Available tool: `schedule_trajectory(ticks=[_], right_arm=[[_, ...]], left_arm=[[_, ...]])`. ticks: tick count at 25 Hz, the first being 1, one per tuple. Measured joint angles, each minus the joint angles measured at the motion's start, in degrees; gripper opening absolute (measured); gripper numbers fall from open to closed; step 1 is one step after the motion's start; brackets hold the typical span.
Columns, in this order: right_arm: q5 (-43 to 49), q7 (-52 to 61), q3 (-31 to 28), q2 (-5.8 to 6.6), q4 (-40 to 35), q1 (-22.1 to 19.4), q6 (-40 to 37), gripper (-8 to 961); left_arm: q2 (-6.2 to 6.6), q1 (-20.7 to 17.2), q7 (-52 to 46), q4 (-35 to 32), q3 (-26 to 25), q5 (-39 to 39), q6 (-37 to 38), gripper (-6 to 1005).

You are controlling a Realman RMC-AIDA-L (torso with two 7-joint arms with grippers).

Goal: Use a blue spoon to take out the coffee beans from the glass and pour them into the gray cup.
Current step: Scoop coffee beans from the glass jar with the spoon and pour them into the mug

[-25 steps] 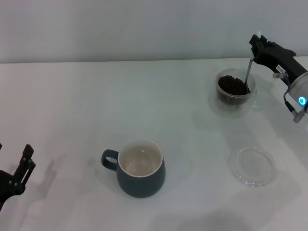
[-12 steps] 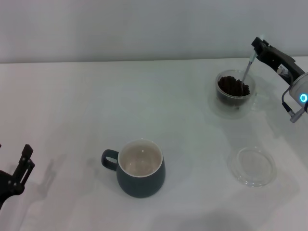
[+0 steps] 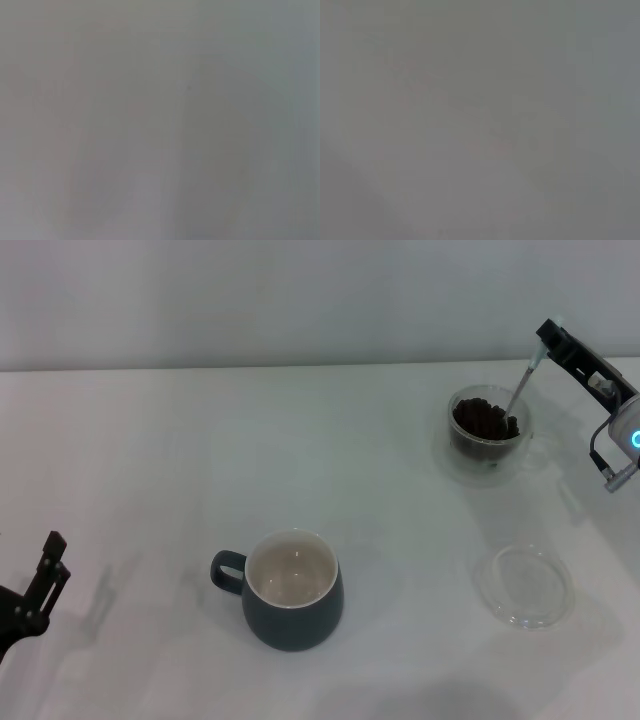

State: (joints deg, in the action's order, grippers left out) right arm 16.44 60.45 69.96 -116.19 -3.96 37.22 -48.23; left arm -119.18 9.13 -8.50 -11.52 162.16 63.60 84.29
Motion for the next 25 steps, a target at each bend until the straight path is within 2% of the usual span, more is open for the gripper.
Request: schedule_trajectory(ticks=[16,25], right_arm=[[-2.9,9.5,0.0,-0.09,0.0,-0.7,0.8,142],[-5.6,14.0,0.0,0.05,-0.5,-2.6,0.5,142]], left_arm=[[0.09,0.6,-0.1,1.4,0.0,2.8,0.0,736],[0.09,1.1,-0.1,2.1,0.0,3.2,0.0,736]])
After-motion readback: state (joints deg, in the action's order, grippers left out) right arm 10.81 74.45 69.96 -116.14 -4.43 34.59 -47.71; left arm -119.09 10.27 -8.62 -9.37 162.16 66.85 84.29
